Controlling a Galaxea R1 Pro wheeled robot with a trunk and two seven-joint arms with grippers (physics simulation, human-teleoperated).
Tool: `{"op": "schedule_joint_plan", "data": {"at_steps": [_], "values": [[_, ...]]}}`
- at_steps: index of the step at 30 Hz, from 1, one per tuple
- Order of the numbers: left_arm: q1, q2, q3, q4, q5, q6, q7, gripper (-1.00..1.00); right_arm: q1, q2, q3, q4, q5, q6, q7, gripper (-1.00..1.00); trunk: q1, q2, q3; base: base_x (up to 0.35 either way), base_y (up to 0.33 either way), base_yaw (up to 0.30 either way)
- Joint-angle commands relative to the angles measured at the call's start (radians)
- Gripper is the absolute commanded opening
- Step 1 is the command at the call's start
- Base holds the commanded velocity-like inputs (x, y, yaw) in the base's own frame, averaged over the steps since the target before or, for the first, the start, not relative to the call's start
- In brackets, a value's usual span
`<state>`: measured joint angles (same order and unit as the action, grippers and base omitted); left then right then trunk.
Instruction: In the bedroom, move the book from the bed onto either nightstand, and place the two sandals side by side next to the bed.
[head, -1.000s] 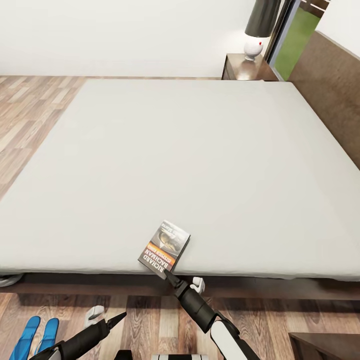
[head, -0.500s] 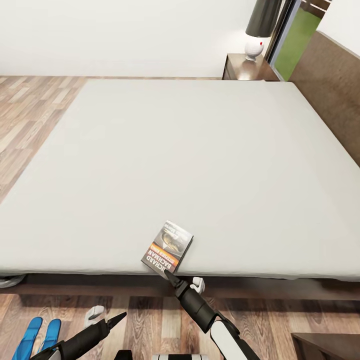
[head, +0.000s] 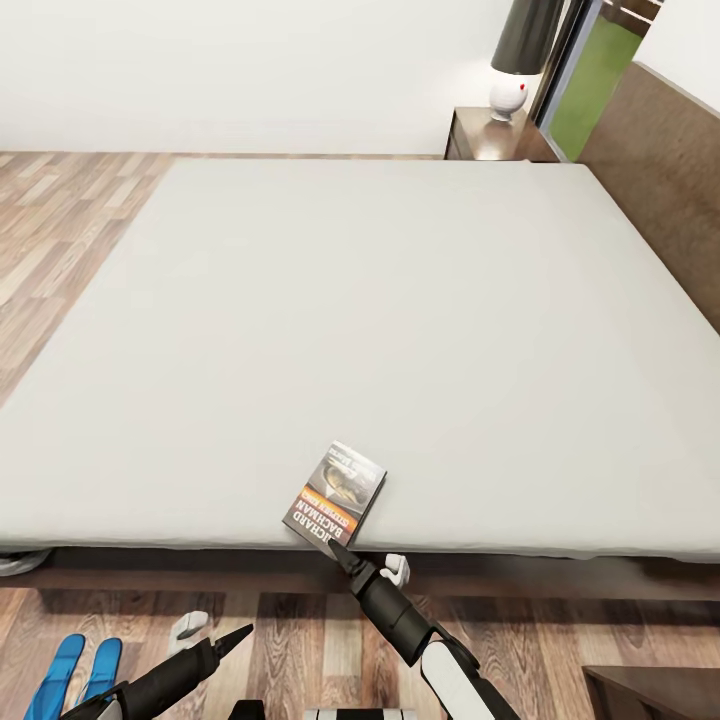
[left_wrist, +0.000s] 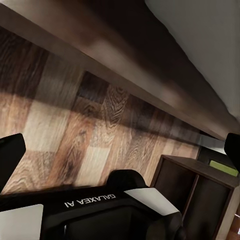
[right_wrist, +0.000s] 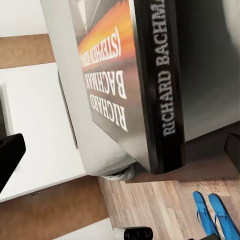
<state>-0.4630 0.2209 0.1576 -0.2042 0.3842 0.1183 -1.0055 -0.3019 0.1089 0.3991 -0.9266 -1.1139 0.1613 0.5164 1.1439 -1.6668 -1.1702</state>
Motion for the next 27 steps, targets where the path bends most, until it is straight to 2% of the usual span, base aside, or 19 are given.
{"op": "schedule_joint_plan", "data": {"at_steps": [1, 24, 25, 27], "values": [[0.000, 0.000, 0.002, 0.000, 0.004, 0.011, -0.004, 1.00, 0.000, 0.000, 0.000, 0.000, -0.011, 0.007, 0.002, 1.00, 0.000, 0.000, 0.000, 0.000, 0.000, 0.000], [0.000, 0.000, 0.002, 0.000, 0.004, 0.011, -0.004, 1.00, 0.000, 0.000, 0.000, -0.005, -0.011, 0.007, 0.002, 1.00, 0.000, 0.000, 0.000, 0.007, 0.027, 0.000], [0.000, 0.000, 0.002, 0.000, 0.004, 0.011, -0.004, 1.00, 0.000, 0.000, 0.000, -0.005, -0.011, 0.007, 0.002, -1.00, 0.000, 0.000, 0.000, 0.000, 0.000, 0.000], [0.000, 0.000, 0.002, 0.000, 0.004, 0.011, -0.004, 1.00, 0.000, 0.000, 0.000, -0.006, -0.011, 0.007, 0.002, -1.00, 0.000, 0.000, 0.000, 0.000, 0.000, 0.000]]}}
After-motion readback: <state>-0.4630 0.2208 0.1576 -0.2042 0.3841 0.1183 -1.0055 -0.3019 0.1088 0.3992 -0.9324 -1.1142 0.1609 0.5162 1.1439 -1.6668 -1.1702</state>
